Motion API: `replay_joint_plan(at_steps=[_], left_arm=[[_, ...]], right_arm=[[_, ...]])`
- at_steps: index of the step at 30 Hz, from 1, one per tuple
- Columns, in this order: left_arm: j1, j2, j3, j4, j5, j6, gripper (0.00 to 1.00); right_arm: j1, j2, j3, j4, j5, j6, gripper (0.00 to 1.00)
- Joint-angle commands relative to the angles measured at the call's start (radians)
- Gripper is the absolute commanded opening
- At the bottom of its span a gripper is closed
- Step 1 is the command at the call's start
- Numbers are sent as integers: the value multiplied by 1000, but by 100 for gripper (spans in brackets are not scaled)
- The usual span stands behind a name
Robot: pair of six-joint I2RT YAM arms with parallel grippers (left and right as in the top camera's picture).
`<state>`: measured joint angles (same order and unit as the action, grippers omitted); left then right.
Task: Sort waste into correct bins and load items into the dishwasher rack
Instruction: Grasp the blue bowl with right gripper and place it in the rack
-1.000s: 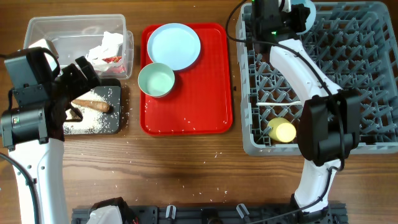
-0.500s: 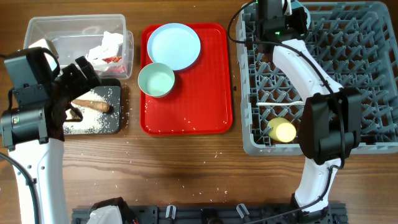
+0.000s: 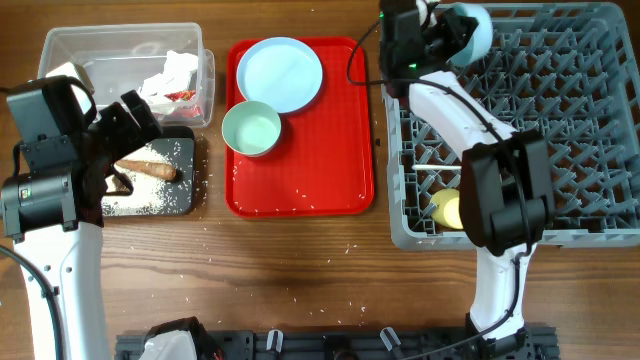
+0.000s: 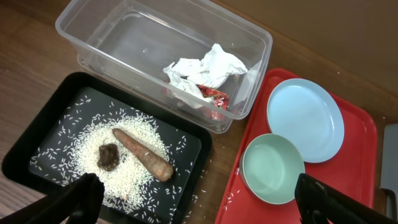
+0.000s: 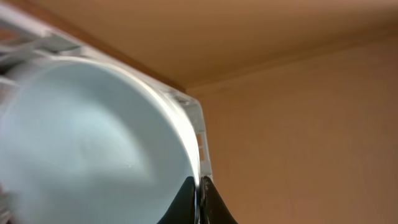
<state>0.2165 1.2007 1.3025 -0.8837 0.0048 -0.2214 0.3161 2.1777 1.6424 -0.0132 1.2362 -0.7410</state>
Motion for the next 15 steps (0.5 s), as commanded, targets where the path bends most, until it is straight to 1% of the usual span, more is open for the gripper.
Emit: replay_joint_plan(at_steps=[1, 5, 10, 11, 12, 13, 15], left_arm=[[5, 0, 14, 2, -6, 16, 100], [5, 0, 14, 2, -6, 16, 100], [5, 0, 14, 2, -6, 16, 100], [5, 0, 14, 2, -6, 16, 100], [5, 0, 14, 2, -6, 16, 100], [5, 0, 14, 2, -6, 16, 100], [5, 0, 14, 2, -6, 16, 100]], right_arm=[[7, 58, -1, 1, 78, -58, 4], [15, 69, -1, 2, 121, -101, 4], [82, 69, -1, 68, 179, -209, 5], [93, 69, -1, 69, 179, -216, 15], [110, 69, -1, 69, 178, -259, 31], [126, 69, -1, 70, 177, -285, 38], [142, 69, -1, 86, 177, -284, 45]])
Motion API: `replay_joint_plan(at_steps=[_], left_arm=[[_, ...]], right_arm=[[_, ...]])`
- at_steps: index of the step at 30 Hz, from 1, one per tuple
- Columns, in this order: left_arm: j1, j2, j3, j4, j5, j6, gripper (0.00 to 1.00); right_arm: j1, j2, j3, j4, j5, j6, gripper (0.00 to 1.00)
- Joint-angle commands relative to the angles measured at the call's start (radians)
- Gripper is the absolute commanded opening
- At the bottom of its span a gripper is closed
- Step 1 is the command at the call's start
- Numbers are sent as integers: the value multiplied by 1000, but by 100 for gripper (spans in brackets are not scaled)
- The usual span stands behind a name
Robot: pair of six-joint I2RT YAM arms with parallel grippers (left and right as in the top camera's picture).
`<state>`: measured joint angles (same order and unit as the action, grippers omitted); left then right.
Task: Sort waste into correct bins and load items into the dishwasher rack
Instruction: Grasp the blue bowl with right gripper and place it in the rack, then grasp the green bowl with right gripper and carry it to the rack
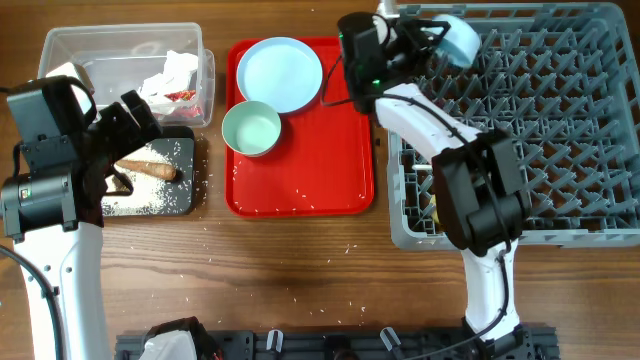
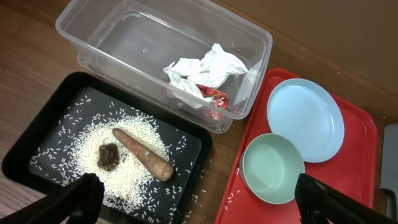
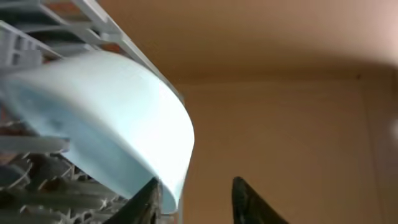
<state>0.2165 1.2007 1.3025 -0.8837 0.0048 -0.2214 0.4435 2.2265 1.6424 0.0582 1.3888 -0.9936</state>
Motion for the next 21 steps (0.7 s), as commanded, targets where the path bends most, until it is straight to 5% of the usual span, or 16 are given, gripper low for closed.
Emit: replay_joint_plan(at_steps=[1, 4, 6, 9, 11, 21], left_arm=[[5, 0, 14, 2, -6, 16, 100], [5, 0, 14, 2, -6, 16, 100], [5, 0, 14, 2, -6, 16, 100], [5, 0, 14, 2, -6, 16, 100], [5, 0, 14, 2, -6, 16, 100], [5, 0, 14, 2, -6, 16, 100]], right_arm=[[18, 20, -1, 16, 24, -32, 45], [23, 20, -1, 72, 24, -32, 46], [23, 19, -1, 240, 24, -103, 47], [33, 19, -1, 635, -24, -393, 53], [41, 19, -1, 718, -53, -396, 56], [158, -66, 14, -68, -825, 645, 62]])
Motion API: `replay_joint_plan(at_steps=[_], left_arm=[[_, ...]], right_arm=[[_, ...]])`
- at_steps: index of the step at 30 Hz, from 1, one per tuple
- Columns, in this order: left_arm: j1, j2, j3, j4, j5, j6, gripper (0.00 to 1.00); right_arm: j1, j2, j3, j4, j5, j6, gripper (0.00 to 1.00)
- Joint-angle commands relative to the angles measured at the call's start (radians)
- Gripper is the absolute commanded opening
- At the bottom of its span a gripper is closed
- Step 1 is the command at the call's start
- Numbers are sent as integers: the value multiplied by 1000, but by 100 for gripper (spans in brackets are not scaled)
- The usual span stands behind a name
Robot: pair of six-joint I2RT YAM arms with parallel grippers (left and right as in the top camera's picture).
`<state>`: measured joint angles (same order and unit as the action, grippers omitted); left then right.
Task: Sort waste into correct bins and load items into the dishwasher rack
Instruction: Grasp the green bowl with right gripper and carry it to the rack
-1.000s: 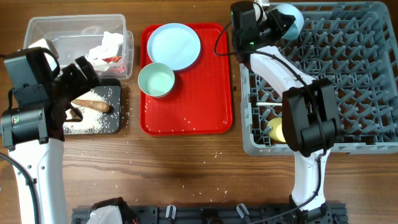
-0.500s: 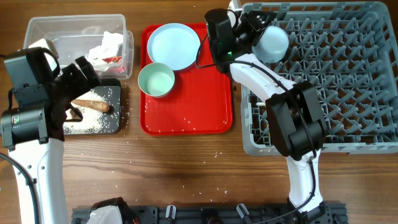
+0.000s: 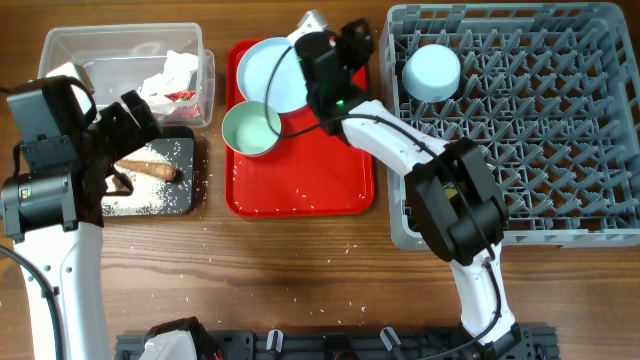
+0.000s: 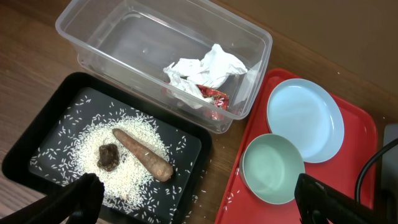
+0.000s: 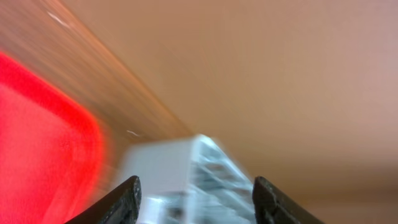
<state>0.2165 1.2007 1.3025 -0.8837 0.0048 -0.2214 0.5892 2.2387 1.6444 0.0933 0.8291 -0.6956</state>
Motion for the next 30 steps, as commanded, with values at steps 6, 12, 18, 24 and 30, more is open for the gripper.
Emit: replay_joint_plan(at_steps=[6, 12, 18, 24, 30], left_arm=[[5, 0, 14, 2, -6, 16, 100], [5, 0, 14, 2, -6, 16, 100], [5, 0, 14, 2, -6, 16, 100], [5, 0, 14, 2, -6, 16, 100], [5, 0, 14, 2, -6, 16, 100]], right_arm=[[-31, -213, 7, -341, -1083, 972, 60], [13, -111, -34, -465, -1083, 1403, 33], [53, -4, -34, -521, -1079, 1459, 21], [53, -4, -34, -530, -1071, 1457, 5], [-64, -206, 44, -755, -946, 1270, 4]])
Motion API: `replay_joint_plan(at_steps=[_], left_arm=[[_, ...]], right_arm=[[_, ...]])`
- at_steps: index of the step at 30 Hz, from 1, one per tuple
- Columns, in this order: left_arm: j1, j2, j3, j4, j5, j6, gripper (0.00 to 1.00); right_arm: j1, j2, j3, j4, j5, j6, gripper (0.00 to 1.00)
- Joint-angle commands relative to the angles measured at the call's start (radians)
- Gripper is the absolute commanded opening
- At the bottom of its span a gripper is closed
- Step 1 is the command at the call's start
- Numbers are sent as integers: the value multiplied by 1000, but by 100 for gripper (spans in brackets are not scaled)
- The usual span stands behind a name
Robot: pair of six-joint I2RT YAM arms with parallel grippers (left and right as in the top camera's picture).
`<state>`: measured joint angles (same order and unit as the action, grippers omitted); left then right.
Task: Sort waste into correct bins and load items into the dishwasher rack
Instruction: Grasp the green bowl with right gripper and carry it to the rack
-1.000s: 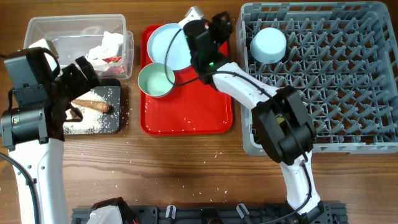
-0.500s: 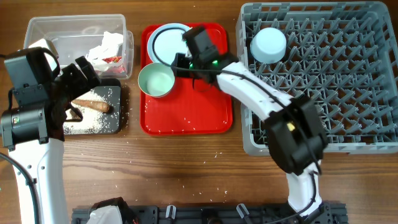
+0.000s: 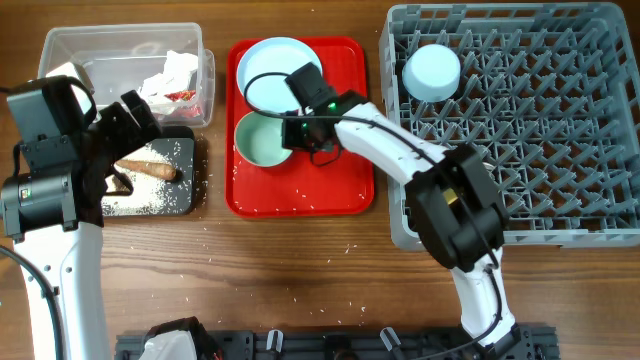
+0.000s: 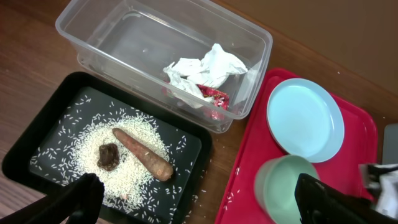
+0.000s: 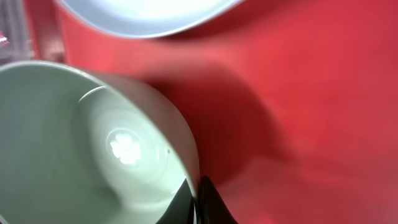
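On the red tray [image 3: 345, 175] sits a pale green bowl [image 3: 258, 140], also seen in the wrist views [image 4: 287, 188] [image 5: 87, 143]. My right gripper [image 3: 304, 131] [image 5: 196, 202] is shut on its right rim, one finger inside and one outside. A pale blue plate [image 3: 272, 62] [image 4: 305, 119] lies behind the bowl. A pale blue bowl [image 3: 432, 70] rests upside down in the grey rack [image 3: 560, 130]. My left gripper [image 3: 128, 150] [image 4: 208, 200] hangs open above the black tray [image 4: 37, 146], which holds rice, a carrot [image 4: 143, 154] and a dark lump [image 4: 109, 155].
A clear bin [image 3: 70, 45] [image 4: 124, 37] at the back left holds crumpled paper and a red wrapper [image 4: 208, 65]. Rice grains are scattered over the red tray and the table. A black rail runs along the front edge [image 3: 330, 345].
My right gripper was open over the back of the red tray; now it is shut on the green bowl's rim. The bowl has shifted slightly right and forward. The left arm is unchanged.
My right gripper first held the pale blue bowl at the rack's back left corner. Then its jaws stood open with the bowl in the rack. It was then open over the tray, and now grips the green bowl. The left gripper stayed open above the black tray.
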<state>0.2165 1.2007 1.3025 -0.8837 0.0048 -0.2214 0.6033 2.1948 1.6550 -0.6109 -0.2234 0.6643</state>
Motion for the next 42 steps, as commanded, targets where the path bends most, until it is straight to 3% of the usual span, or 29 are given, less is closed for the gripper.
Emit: replay_joint_plan(at_steps=[1, 4, 6, 9, 13, 17, 24, 27, 41, 42], left_arm=[[5, 0, 14, 2, -6, 16, 100], [5, 0, 14, 2, -6, 16, 100], [5, 0, 14, 2, -6, 16, 100], [5, 0, 14, 2, -6, 16, 100], [5, 0, 14, 2, -6, 16, 100], [5, 0, 14, 2, -6, 16, 100], [5, 0, 14, 2, -6, 16, 100], [5, 0, 14, 2, -6, 16, 100], [5, 0, 14, 2, -6, 16, 100], [5, 0, 14, 2, -6, 16, 100]], right_arm=[[-126, -254, 34, -107, 177, -110, 4], [-225, -461, 34, -275, 513, -145, 4], [-283, -587, 34, -475, 884, -137, 4], [-291, -588, 9, -669, 1194, -124, 4], [-289, -496, -79, -681, 1378, -261, 4], [-288, -395, -79, -653, 1390, -561, 4], [-261, -302, -80, -320, 1416, -1012, 4], [-261, -253, -80, -291, 1506, -1034, 4], [-150, -235, -135, -362, 1433, -1057, 5], [-141, -235, -135, -381, 1433, -1057, 17]])
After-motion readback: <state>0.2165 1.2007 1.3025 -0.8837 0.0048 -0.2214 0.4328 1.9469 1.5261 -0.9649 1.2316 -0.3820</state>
